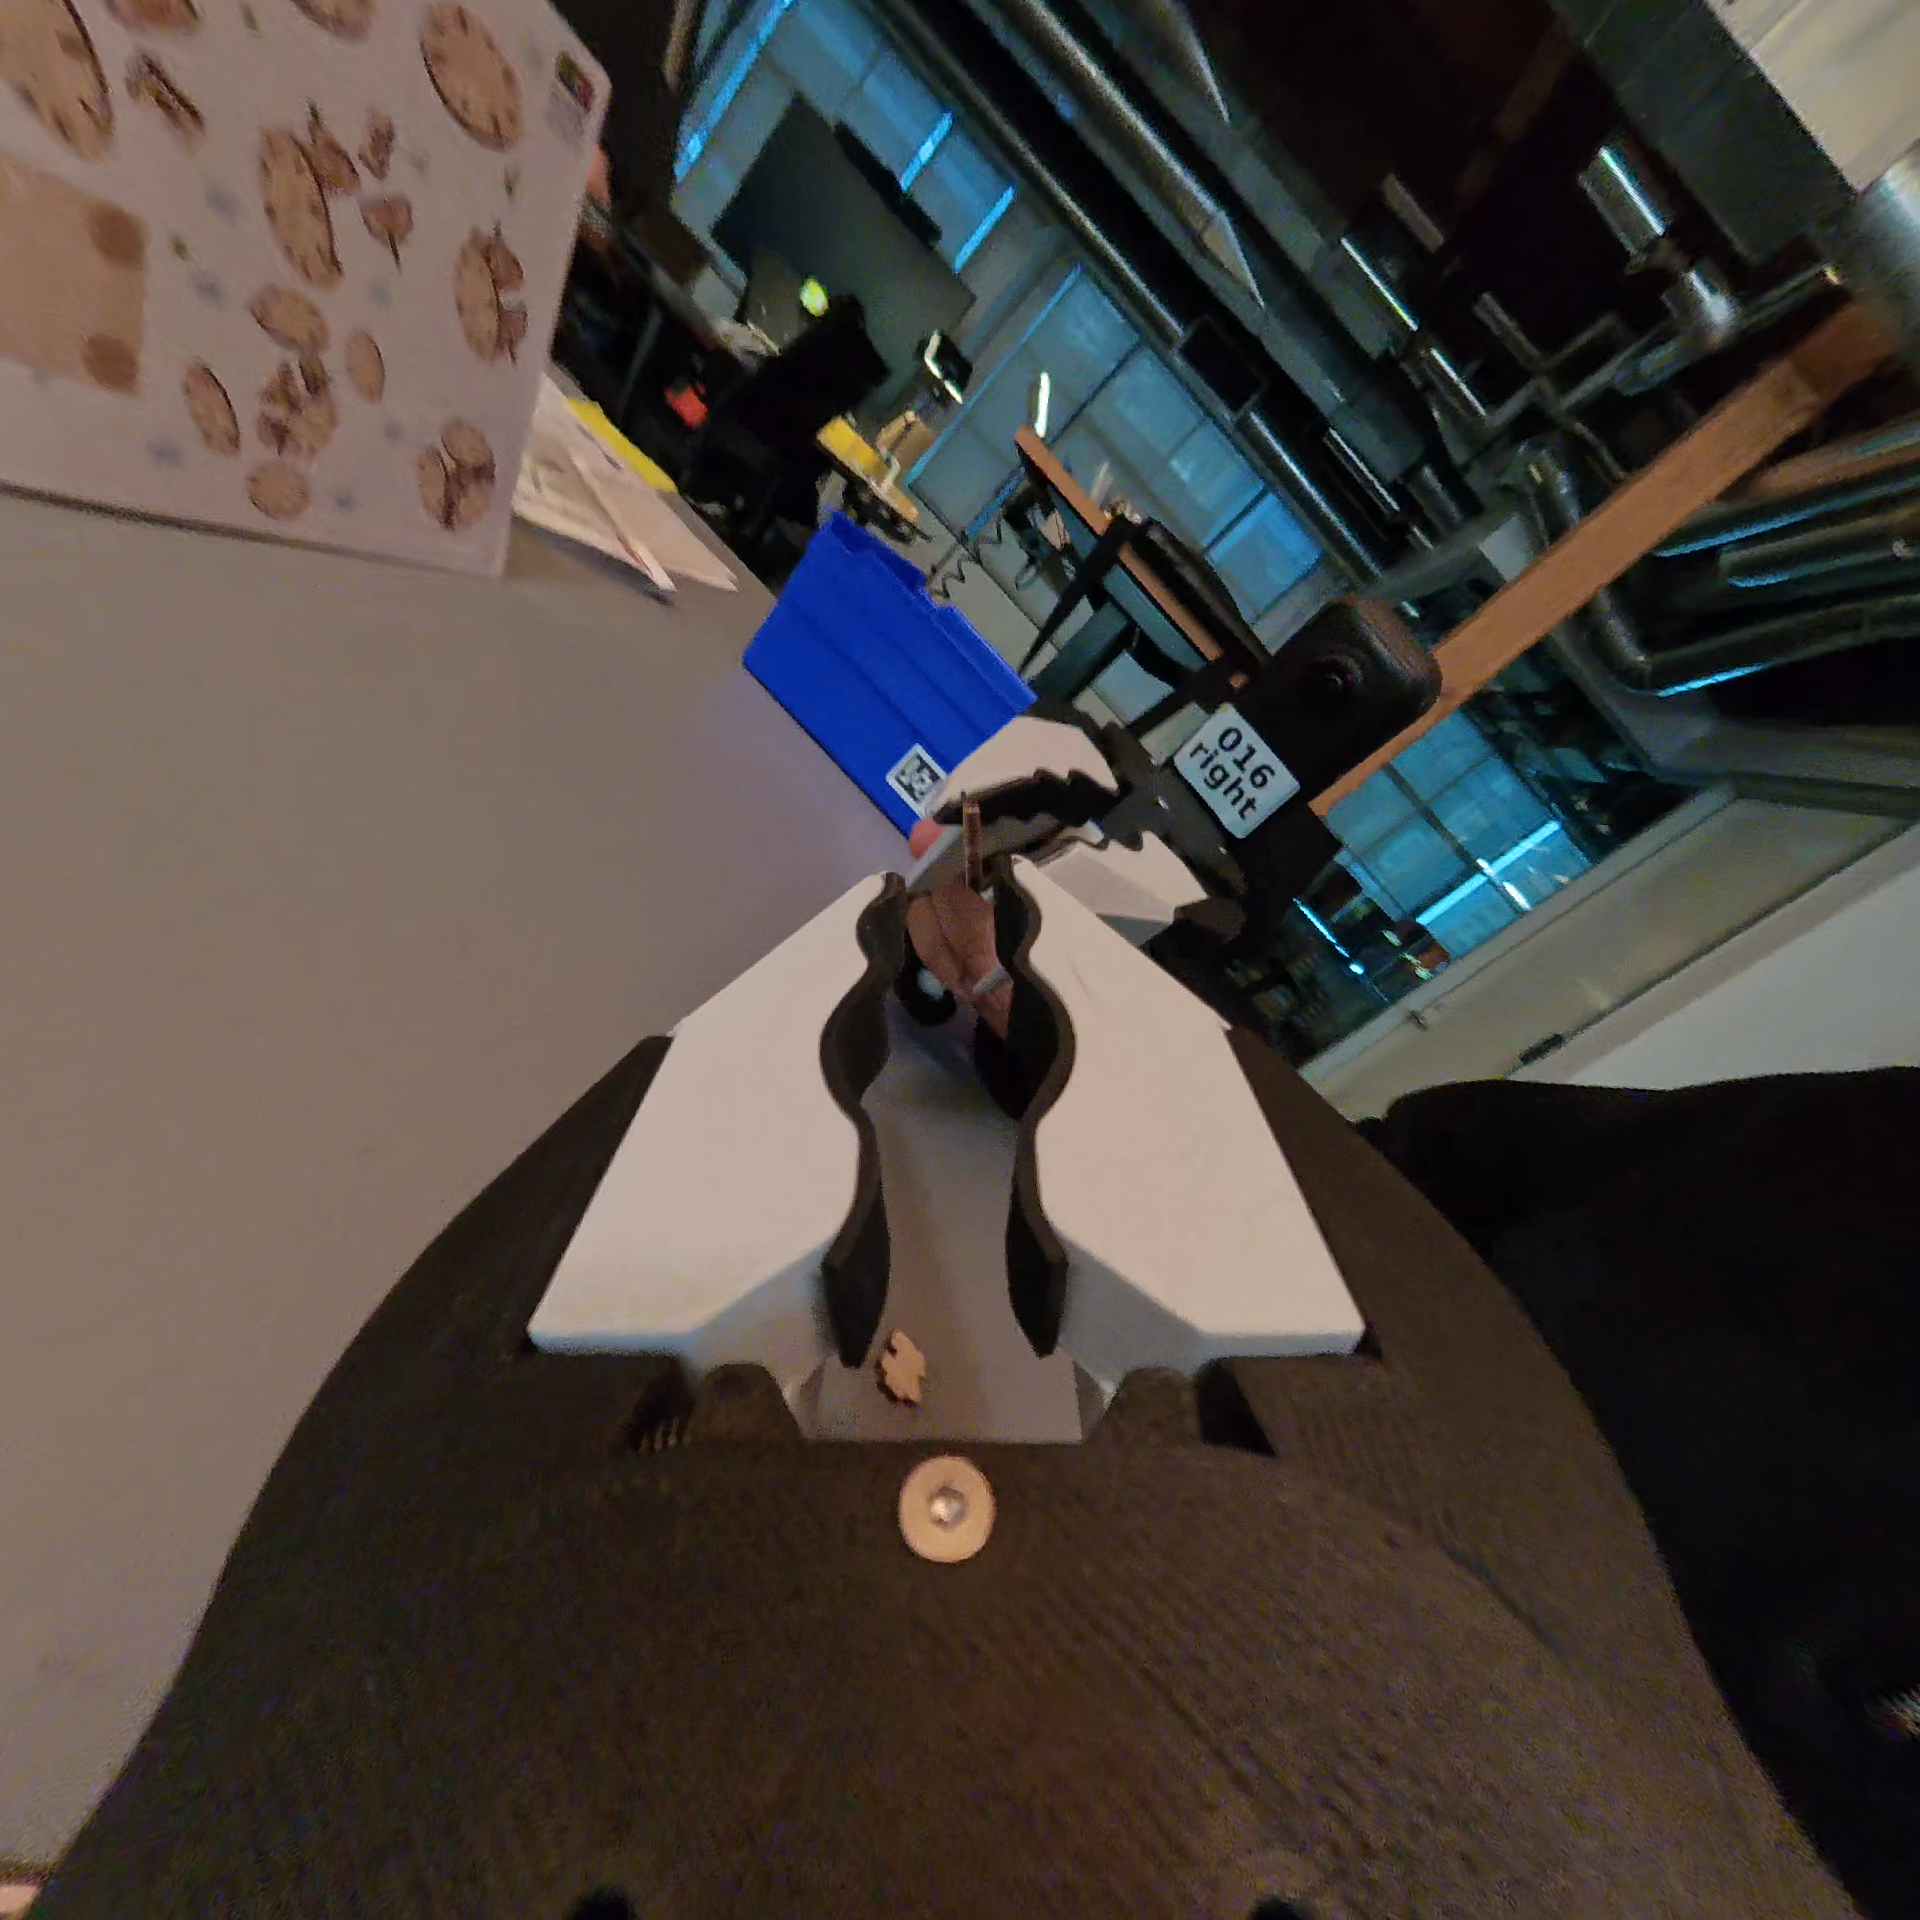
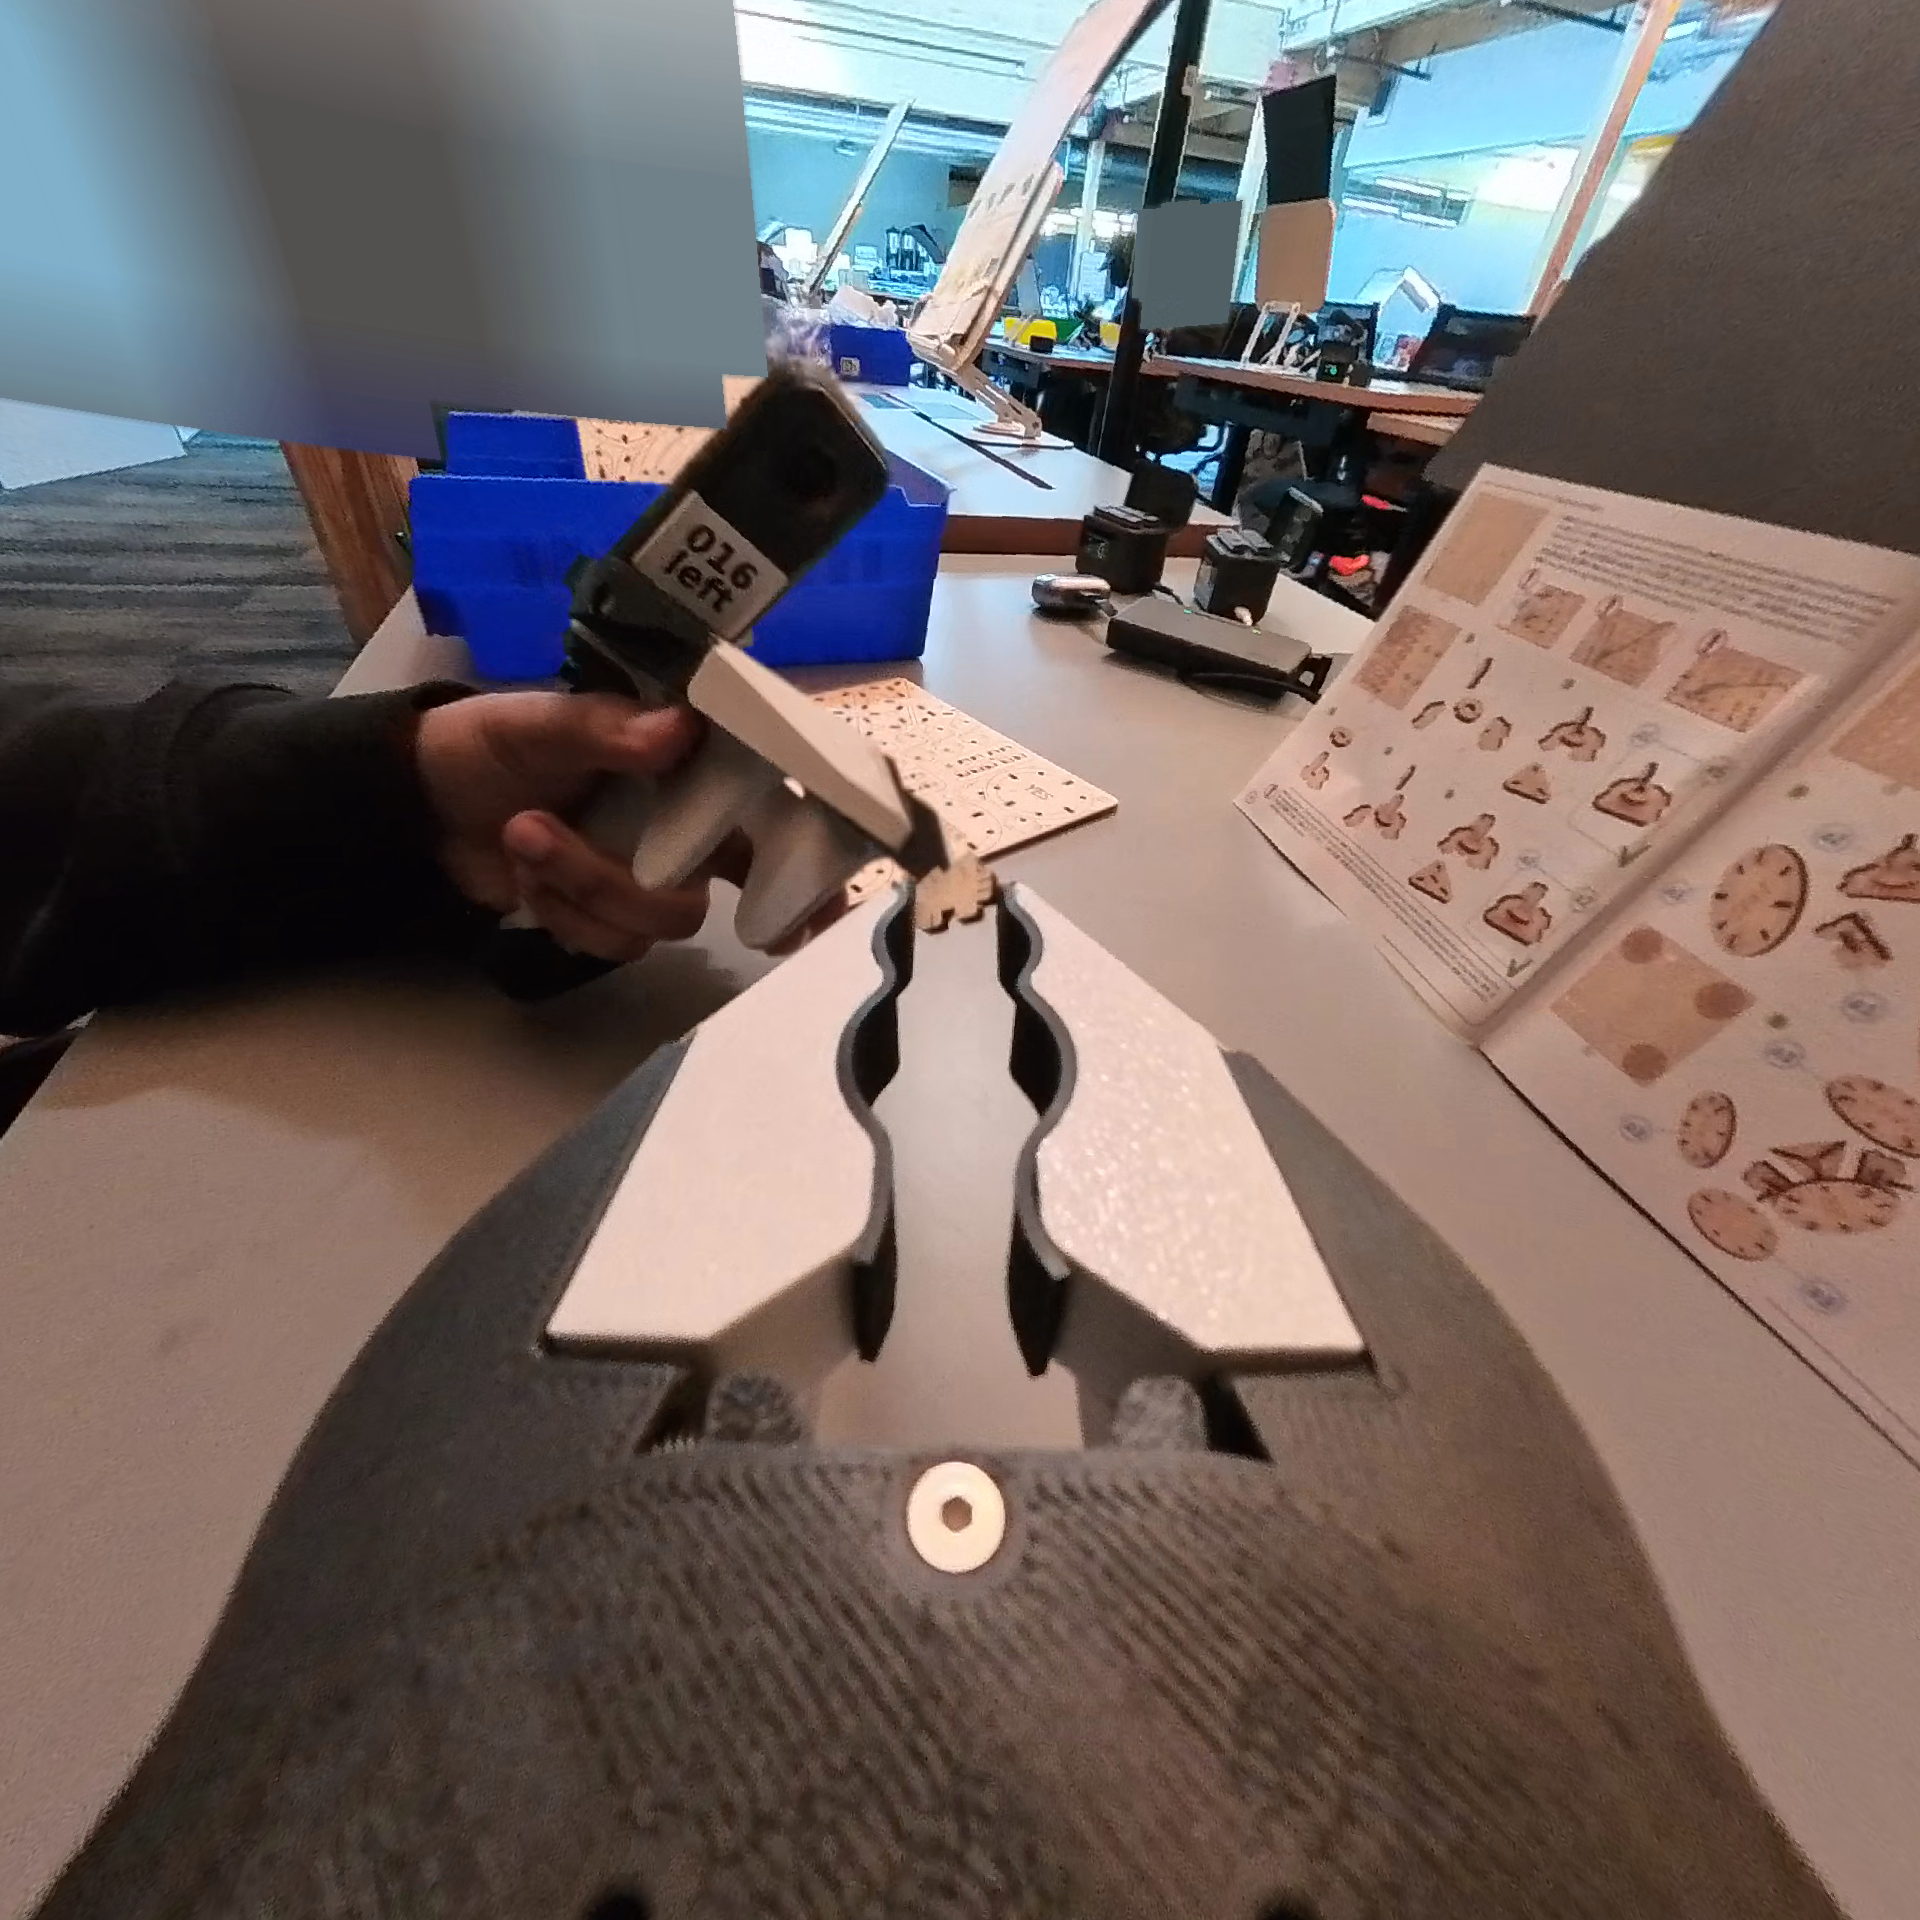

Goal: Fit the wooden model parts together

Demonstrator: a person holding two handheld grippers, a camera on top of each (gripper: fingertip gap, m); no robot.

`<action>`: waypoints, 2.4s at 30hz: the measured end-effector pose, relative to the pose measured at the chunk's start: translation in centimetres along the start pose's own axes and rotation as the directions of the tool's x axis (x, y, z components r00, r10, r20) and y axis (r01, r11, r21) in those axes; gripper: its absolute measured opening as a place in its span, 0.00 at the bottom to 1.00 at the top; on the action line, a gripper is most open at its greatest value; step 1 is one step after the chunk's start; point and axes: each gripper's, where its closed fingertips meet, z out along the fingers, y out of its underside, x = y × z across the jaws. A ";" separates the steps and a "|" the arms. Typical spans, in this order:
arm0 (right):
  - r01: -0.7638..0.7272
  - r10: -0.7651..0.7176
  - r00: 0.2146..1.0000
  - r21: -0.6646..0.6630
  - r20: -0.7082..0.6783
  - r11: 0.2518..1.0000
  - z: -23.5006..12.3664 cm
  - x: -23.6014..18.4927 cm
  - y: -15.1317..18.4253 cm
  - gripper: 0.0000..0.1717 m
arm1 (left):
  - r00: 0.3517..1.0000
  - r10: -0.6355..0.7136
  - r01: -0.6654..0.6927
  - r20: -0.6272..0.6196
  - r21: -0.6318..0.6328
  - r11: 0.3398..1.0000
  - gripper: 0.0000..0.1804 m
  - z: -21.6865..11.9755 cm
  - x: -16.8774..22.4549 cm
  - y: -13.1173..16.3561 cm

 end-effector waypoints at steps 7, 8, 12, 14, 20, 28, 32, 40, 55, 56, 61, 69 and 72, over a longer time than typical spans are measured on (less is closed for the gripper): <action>0.054 -0.054 0.998 -0.011 -0.016 0.998 0.3 -0.5 0.0 0.08 | 0.997 -0.043 0.042 -0.070 -0.018 0.999 0.02 0.2 1.0 0.5; 0.049 -0.049 0.999 -0.007 -0.014 0.999 0.3 -0.5 -0.1 0.07 | 0.996 -0.047 0.046 -0.074 -0.011 0.999 0.00 0.1 1.0 0.4; 0.033 -0.033 0.999 -0.006 -0.012 0.999 0.2 -0.4 0.0 0.04 | 0.996 -0.053 0.053 -0.078 -0.005 0.999 0.00 -0.1 1.0 0.2; 0.025 -0.025 1.000 -0.008 -0.013 1.000 0.2 -0.4 0.0 0.04 | 0.997 -0.042 0.042 -0.071 -0.004 0.999 0.00 -0.1 1.0 0.2; -0.113 0.113 0.991 -0.004 0.067 0.994 0.1 -0.8 0.0 0.00 | 0.997 0.001 0.001 -0.071 0.027 1.000 0.00 -0.3 1.3 -0.3; -0.361 0.344 0.925 0.086 0.164 0.929 -0.5 -0.3 -1.3 0.00 | 0.996 0.072 -0.072 -0.044 0.012 0.997 0.10 0.1 1.5 0.1; -0.440 0.412 0.885 0.103 0.219 0.892 -0.5 -0.5 -1.6 0.00 | 0.995 0.070 -0.069 -0.073 0.025 0.997 0.10 0.1 2.0 0.0; -0.501 0.463 0.841 0.080 0.281 0.862 0.2 -1.7 -1.4 0.00 | 0.993 0.068 -0.064 -0.094 0.046 0.997 0.04 -0.1 2.3 -0.4; -0.582 0.526 0.786 0.100 0.325 0.807 0.0 -1.4 -1.6 0.00 | 0.994 0.065 -0.061 -0.089 0.047 0.997 0.01 -0.1 2.2 -0.5; -0.580 0.525 0.786 0.099 0.326 0.808 0.0 -1.4 -1.6 0.00 | 0.994 0.066 -0.061 -0.089 0.050 0.997 0.01 -0.2 2.2 -0.5; -0.578 0.528 0.782 0.072 0.331 0.813 0.2 -1.8 -1.2 0.00 | 0.994 0.064 -0.058 -0.090 0.065 0.996 0.01 -0.3 2.2 -0.8; -0.560 0.521 0.785 0.024 0.334 0.828 0.5 -2.2 -0.6 0.01 | 0.994 0.071 -0.067 -0.087 0.046 0.997 0.01 -0.4 2.1 -0.6; -0.559 0.530 0.793 0.010 0.299 0.829 0.4 -1.5 -0.3 0.15 | 0.995 0.071 -0.070 -0.073 0.023 0.997 0.00 -0.4 1.8 -0.3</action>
